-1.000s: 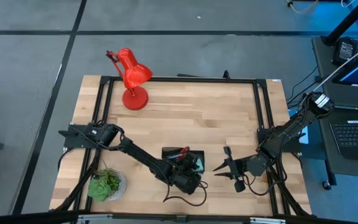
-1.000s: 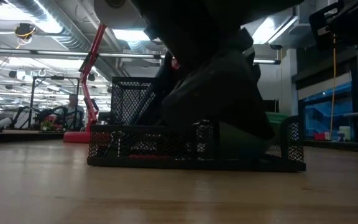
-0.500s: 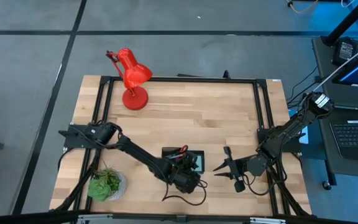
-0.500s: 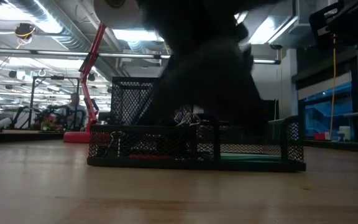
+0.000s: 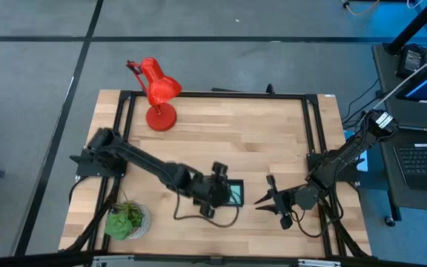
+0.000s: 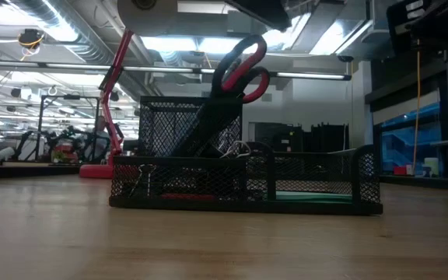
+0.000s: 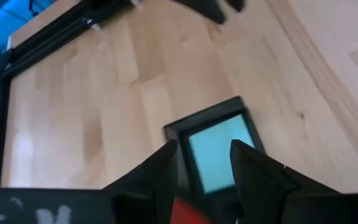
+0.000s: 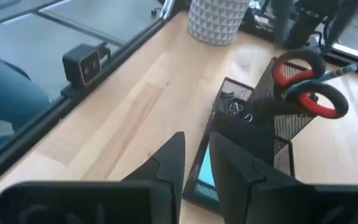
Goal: Pick and place office supplies into organizer
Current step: Return to Home Position
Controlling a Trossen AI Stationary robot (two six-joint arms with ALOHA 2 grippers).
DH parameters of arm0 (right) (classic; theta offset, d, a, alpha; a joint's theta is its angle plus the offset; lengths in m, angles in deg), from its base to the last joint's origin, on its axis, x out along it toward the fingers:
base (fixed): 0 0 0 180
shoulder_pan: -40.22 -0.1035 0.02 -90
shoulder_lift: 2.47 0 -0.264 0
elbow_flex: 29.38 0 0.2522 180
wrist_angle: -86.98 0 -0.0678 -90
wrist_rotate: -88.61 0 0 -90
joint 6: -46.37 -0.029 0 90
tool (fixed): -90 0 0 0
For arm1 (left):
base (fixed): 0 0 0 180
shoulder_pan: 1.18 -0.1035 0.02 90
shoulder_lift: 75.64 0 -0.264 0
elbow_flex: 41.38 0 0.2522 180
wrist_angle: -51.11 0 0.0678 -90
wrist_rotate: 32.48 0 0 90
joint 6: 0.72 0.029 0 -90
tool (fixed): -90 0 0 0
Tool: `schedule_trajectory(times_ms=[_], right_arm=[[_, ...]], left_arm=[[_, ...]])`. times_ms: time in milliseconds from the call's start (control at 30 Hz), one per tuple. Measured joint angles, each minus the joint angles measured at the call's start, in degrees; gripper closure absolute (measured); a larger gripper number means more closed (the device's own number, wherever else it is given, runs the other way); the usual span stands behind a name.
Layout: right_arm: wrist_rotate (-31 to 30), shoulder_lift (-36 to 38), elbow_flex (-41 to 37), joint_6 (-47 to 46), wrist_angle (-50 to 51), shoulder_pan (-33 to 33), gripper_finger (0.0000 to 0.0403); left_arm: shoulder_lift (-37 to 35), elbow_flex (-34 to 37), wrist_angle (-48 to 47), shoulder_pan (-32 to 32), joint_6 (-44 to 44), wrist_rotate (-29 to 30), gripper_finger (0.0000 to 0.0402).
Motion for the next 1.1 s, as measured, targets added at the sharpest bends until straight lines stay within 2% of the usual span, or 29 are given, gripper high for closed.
schedule_trajectory(times_ms=[200,367,433,600,733,900,1100], right_arm=[[0.12,1.26,0.04,-3.51,0.20,2.51,0.0324],[2.54,7.22,0.04,-3.48,6.13,5.08,0.0324],[3.87,10.38,0.04,-2.55,8.16,6.20,0.0324],[9.79,18.72,0.04,-0.35,14.84,11.46,0.0324],[14.87,24.70,-0.40,1.56,18.85,16.74,0.0324],[22.74,33.61,-6.84,2.76,18.46,24.93,0.0324],[28.25,45.96,-15.12,2.09,16.15,33.73,0.0324]], left_arm=[[-7.64,0.00,-6.26,-3.29,-0.73,-3.58,0.0265],[-14.88,0.11,-10.85,-5.66,-1.48,-3.54,0.0265],[-17.94,1.98,-9.80,-6.82,-0.82,-3.55,0.0265],[-28.90,16.29,-3.60,-11.34,-1.85,-4.22,0.0265],[-40.16,30.93,8.41,-15.69,-2.19,-6.00,0.0265],[-54.13,46.84,20.45,-21.28,-3.13,-10.33,0.0265],[-67.58,60.85,29.54,-26.32,-4.14,-12.05,0.0265]])
